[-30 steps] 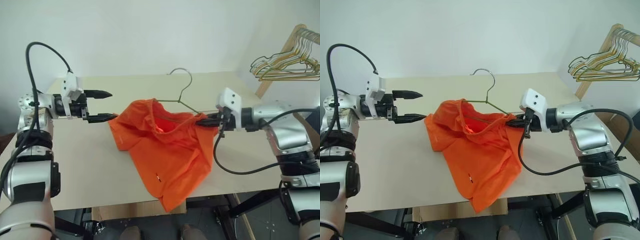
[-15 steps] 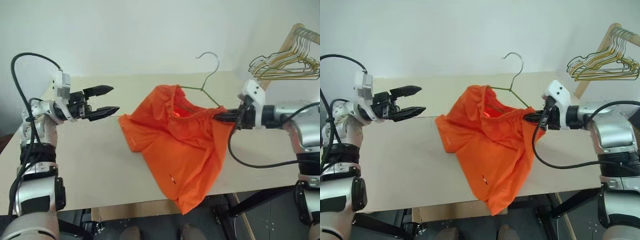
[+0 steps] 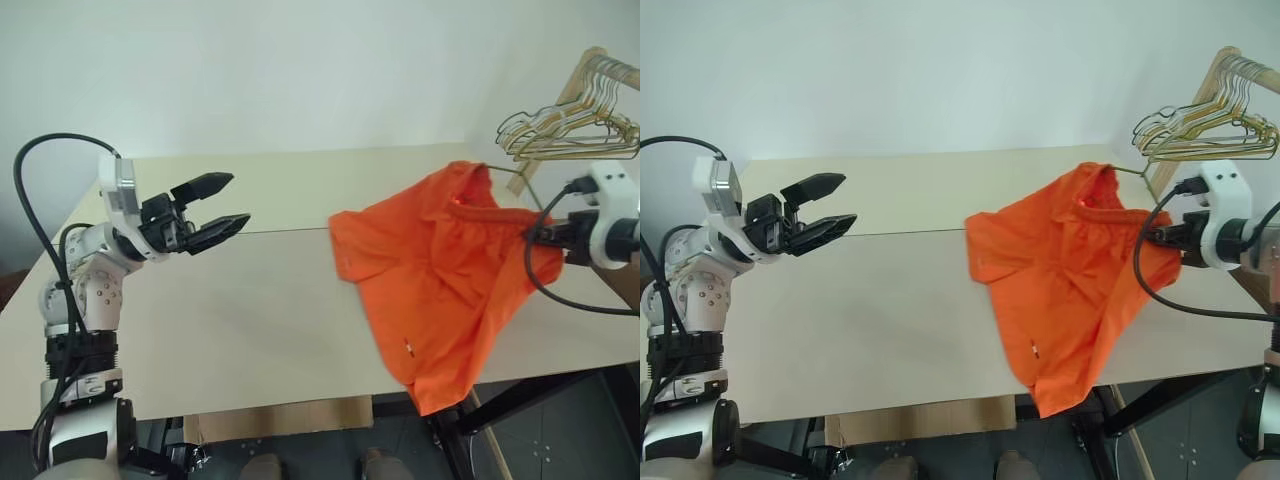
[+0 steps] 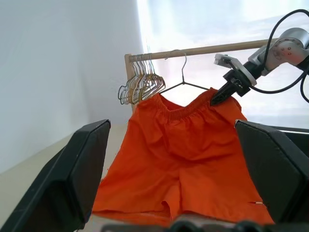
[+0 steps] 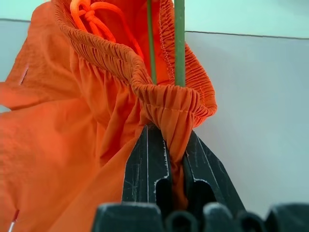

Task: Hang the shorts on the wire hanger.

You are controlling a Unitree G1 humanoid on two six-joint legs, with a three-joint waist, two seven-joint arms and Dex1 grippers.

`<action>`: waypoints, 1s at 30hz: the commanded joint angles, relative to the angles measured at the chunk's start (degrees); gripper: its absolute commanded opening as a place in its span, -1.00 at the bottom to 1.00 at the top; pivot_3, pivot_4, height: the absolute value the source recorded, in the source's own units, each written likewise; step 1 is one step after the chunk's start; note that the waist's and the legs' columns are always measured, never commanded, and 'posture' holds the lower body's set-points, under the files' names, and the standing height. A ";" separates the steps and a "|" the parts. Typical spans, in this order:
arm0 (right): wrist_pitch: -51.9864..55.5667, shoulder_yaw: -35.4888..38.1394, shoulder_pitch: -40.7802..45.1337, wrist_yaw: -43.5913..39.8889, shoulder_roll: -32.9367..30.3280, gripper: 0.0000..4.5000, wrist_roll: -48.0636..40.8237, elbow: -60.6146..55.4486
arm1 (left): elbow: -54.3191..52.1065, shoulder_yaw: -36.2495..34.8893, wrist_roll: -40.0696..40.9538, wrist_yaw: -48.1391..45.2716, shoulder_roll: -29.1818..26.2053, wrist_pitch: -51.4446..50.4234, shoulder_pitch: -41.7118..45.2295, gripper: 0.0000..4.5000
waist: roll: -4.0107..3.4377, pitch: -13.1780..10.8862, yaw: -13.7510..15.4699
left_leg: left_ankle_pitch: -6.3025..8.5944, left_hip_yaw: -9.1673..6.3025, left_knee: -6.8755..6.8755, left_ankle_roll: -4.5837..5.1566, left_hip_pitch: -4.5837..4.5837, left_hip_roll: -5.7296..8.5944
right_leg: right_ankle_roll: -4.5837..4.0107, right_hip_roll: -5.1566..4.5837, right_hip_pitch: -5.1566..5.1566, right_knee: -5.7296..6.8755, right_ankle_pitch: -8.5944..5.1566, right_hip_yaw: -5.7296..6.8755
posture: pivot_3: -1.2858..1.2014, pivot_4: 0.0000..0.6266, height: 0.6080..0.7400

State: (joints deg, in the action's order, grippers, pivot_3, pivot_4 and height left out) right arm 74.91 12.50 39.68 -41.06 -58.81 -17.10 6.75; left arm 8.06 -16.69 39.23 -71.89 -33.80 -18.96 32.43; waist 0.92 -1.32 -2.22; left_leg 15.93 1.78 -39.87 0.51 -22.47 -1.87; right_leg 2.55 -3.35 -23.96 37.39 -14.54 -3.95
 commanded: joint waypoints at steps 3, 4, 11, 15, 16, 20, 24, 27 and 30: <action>3.80 3.58 1.55 6.49 -4.27 -1.00 2.68 1.83 | -1.23 -0.13 1.35 0.93 1.62 1.14 0.31 0.99 | -0.09 0.05 -1.11 | 0.00 0.03 0.03 0.00 0.04 0.00 | 0.00 0.00 0.04 -0.07 0.00 -0.04 | -0.06 -1.00 1.00; 4.10 3.58 2.30 7.86 -4.76 -1.00 3.40 3.31 | -1.12 -0.15 1.44 0.97 2.00 1.30 0.34 0.99 | -0.09 0.05 -1.46 | 0.00 0.03 0.04 0.00 0.04 0.00 | 0.00 0.00 0.05 -0.08 0.00 -0.04 | -0.06 -1.00 1.00; 1.81 10.71 7.85 23.85 -0.41 -1.00 9.50 9.88 | -0.50 0.02 1.15 2.70 4.44 2.07 1.12 0.99 | -0.20 0.12 -3.54 | 0.01 0.05 0.10 0.01 0.31 0.01 | 0.01 -0.01 0.39 -0.23 0.00 -0.09 | -0.07 -1.00 1.00; -3.44 12.29 10.30 34.22 4.14 -1.00 13.84 12.51 | -0.70 0.39 1.16 3.02 4.73 2.43 1.44 0.99 | -0.21 0.12 -5.11 | 0.02 0.02 0.14 0.01 0.69 0.00 | 0.02 0.00 0.84 -0.31 0.00 -0.09 | -0.07 -1.00 1.00; -4.47 13.15 11.03 36.22 5.29 -1.00 14.30 13.07 | -0.78 0.56 0.99 3.12 4.65 2.51 1.38 0.99 | -0.21 0.12 -5.33 | 0.02 0.02 0.14 0.01 0.73 0.01 | 0.02 0.00 0.86 -0.30 0.00 -0.12 | -0.07 -1.00 1.00; -7.76 15.40 14.04 41.71 9.03 -1.00 14.91 15.84 | -2.03 0.54 1.17 3.57 4.39 2.32 0.29 0.99 | -0.25 0.12 -6.28 | 0.02 -0.01 0.16 0.02 0.74 0.02 | 0.04 0.00 0.87 -0.30 0.01 -0.16 | -0.05 -1.00 1.00; -12.08 18.62 17.49 47.48 10.36 -1.00 14.88 21.67 | -3.76 -0.20 1.85 4.21 3.85 1.88 -1.16 0.99 | -0.26 0.11 -6.52 | 0.02 -0.12 0.19 0.02 0.73 0.04 | 0.05 -0.04 0.86 -0.31 0.02 -0.18 | -0.04 -1.00 1.00; -17.00 20.10 20.70 50.67 9.80 -1.00 14.33 29.13 | -5.31 -0.64 2.71 4.49 3.32 1.28 -2.36 0.99 | -0.27 0.11 -6.50 | 0.02 -0.14 0.19 0.02 0.72 0.05 | 0.06 -0.05 0.87 -0.33 0.02 -0.16 | -0.03 -1.00 1.00; -21.23 20.55 23.32 51.47 8.99 -1.00 13.46 36.15 | -6.08 -0.42 2.45 5.12 3.17 1.43 -3.19 0.99 | -0.27 0.10 -6.48 | 0.02 -0.09 0.21 0.02 0.77 0.06 | 0.06 -0.05 0.92 -0.36 0.02 -0.17 | -0.02 -1.00 1.00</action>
State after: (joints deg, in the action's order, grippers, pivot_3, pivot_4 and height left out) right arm 57.57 32.70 60.52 9.77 -48.02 -3.10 41.43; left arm 4.08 -16.30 40.74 -67.43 -29.87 -17.63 28.92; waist 0.64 -1.22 -8.70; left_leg 15.95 1.71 -39.65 0.53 -21.68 -1.81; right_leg 2.61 -3.40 -23.03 37.03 -14.52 -4.12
